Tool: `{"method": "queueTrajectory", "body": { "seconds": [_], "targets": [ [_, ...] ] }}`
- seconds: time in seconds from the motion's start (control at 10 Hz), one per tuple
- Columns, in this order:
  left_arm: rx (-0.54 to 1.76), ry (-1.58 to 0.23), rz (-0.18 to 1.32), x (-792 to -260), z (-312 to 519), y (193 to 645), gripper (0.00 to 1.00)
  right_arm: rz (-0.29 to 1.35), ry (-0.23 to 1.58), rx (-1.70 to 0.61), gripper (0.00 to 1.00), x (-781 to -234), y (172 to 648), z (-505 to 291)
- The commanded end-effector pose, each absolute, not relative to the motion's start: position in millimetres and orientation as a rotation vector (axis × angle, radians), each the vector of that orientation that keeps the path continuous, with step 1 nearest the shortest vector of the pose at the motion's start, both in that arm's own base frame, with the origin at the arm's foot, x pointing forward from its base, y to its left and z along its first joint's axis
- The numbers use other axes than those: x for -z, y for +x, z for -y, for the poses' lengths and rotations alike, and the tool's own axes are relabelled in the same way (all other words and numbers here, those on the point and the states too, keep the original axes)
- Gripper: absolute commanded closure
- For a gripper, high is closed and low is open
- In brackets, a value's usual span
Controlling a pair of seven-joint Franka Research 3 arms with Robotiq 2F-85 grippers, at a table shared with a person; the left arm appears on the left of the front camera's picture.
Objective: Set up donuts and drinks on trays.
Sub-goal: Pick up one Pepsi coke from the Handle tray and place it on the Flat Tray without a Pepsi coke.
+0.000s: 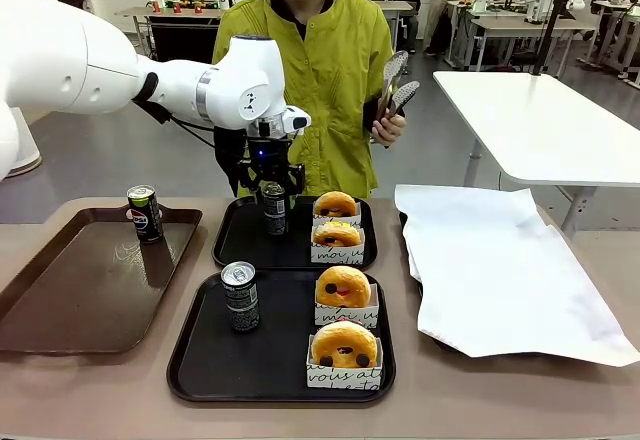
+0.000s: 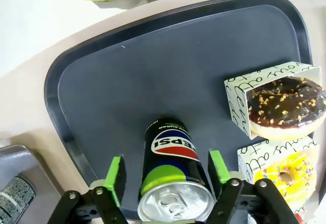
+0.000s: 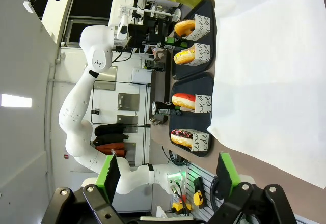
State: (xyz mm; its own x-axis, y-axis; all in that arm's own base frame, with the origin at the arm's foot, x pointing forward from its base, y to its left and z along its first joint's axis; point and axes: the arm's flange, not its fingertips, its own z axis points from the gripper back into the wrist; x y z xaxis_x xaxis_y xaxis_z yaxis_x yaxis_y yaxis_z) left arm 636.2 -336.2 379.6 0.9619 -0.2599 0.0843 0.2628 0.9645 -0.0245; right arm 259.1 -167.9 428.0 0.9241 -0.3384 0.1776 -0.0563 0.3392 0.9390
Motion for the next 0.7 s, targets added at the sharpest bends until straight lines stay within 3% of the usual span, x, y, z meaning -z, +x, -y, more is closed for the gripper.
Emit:
{"method": "queueTrajectory", "body": {
  "seconds": [0.0,0.2,0.6],
  "targets": [
    [0.291,-0.018,0.073,-392.8,335.0,629.3,0.16,0.387,1.232,0.177,0.0,-427.6,260.4,167.9],
    [0.333,-0.012,0.101,-418.8,332.0,612.5,0.0,0.387,1.232,0.177,0.0,-427.6,260.4,167.9],
    [0.363,0.0,0.107,-451.2,319.8,554.0,0.0,0.387,1.232,0.177,0.0,-427.6,260.4,167.9]
  ]
}}
